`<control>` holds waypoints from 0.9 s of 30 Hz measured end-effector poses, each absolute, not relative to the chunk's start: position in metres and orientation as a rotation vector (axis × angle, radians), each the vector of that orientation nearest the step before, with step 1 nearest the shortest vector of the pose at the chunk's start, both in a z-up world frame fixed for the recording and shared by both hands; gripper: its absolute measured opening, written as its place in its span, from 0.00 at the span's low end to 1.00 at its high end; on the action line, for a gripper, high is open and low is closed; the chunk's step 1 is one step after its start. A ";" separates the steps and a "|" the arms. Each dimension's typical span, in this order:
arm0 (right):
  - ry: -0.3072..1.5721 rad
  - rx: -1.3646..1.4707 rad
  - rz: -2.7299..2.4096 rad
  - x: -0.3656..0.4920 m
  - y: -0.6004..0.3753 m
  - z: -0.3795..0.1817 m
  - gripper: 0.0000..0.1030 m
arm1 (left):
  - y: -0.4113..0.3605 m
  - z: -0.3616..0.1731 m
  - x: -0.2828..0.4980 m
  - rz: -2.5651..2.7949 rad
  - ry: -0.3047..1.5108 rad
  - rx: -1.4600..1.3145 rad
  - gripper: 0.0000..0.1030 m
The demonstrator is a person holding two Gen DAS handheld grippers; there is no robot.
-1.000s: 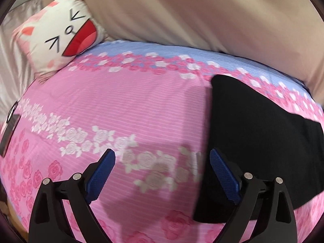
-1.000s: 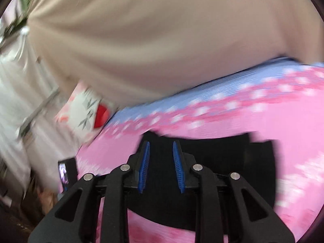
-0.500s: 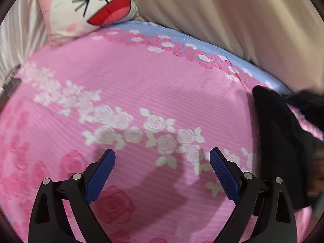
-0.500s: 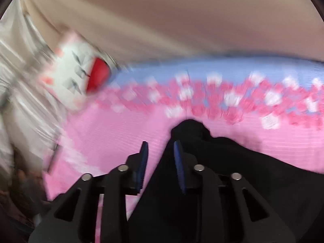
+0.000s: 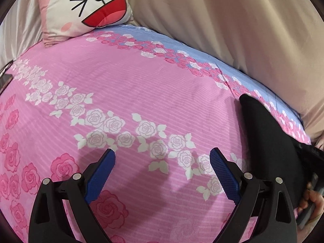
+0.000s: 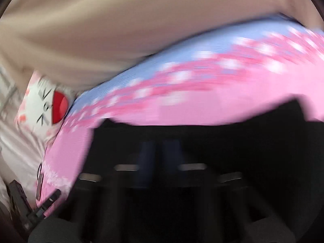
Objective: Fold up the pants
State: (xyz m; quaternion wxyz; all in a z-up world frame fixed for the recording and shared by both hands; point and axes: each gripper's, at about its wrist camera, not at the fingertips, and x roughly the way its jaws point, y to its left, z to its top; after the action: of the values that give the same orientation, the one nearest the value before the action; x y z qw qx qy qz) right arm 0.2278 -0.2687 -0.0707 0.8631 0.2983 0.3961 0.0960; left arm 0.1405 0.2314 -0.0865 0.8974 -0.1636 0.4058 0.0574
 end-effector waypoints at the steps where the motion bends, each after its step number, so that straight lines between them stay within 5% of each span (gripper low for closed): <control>1: 0.811 0.703 0.202 0.210 -0.289 -0.063 0.01 | 0.228 -0.084 0.140 0.124 0.841 -0.314 0.90; 2: 0.788 0.717 0.199 0.194 -0.302 -0.055 0.07 | 0.225 -0.081 0.138 0.134 0.839 -0.295 0.90; 4: 0.722 0.656 0.157 0.156 -0.326 -0.033 0.38 | 0.215 -0.071 0.133 0.121 0.821 -0.275 0.90; 5: 0.702 0.639 0.130 0.140 -0.336 -0.028 0.76 | 0.210 -0.066 0.131 0.108 0.809 -0.274 0.90; 6: 0.692 0.637 0.123 0.126 -0.345 -0.026 0.89 | 0.204 -0.061 0.130 0.092 0.797 -0.273 0.90; 16: 0.790 0.559 0.228 0.137 -0.307 -0.067 0.72 | 0.094 -0.037 0.135 -0.046 0.816 -0.112 0.90; 17: 0.790 0.534 0.232 0.139 -0.300 -0.065 0.63 | 0.087 -0.035 0.133 -0.045 0.809 -0.095 0.90; 18: 0.801 0.522 0.253 0.142 -0.295 -0.064 0.33 | 0.081 -0.034 0.131 -0.038 0.805 -0.077 0.90; 20: 0.801 0.524 0.273 0.144 -0.291 -0.062 0.19 | 0.074 -0.032 0.129 -0.032 0.804 -0.056 0.90; 27: 0.744 0.537 0.210 0.109 -0.328 -0.048 0.15 | 0.065 -0.021 0.124 0.003 0.782 -0.015 0.90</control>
State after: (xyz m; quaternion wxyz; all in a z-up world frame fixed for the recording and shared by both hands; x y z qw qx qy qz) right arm 0.1094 -0.3282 -0.0482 0.8913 0.2586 0.3583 0.1013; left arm 0.1239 0.0650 -0.0214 0.9244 -0.0073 0.3813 0.0012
